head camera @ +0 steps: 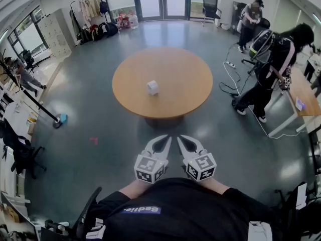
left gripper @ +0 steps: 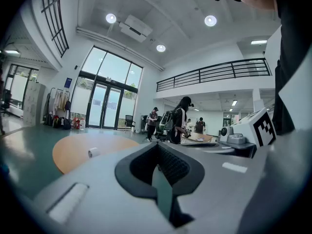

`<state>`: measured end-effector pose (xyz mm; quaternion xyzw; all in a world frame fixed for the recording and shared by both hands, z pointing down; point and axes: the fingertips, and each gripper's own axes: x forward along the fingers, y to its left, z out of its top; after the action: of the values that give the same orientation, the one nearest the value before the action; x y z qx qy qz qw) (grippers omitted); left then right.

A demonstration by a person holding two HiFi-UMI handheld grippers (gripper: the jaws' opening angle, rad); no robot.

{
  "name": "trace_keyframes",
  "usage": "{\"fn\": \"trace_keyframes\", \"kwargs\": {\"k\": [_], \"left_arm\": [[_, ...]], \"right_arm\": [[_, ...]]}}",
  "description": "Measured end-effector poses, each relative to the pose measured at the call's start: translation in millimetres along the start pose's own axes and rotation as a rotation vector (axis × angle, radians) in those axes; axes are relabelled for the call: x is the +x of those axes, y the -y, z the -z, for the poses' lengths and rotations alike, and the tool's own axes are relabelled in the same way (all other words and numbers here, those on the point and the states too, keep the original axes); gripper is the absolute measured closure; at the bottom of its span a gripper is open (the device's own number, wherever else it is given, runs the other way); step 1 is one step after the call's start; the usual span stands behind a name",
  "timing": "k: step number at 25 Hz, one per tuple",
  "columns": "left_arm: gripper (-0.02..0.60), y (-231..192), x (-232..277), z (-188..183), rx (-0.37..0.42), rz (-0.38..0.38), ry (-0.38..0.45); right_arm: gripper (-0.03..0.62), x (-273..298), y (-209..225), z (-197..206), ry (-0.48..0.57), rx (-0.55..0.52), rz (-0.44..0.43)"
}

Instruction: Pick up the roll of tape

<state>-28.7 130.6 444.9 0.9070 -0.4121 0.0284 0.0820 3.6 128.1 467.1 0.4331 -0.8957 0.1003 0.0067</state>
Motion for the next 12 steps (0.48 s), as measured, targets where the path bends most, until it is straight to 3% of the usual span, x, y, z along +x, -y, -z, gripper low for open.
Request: {"fn": "trace_keyframes", "kwargs": {"k": [12], "left_arm": [[0.572, 2.1, 4.4, 1.7, -0.004, 0.003, -0.012]], "right_arm": [[0.592, -1.4, 5.3, 0.3, -0.007, 0.006, 0.001]]}}
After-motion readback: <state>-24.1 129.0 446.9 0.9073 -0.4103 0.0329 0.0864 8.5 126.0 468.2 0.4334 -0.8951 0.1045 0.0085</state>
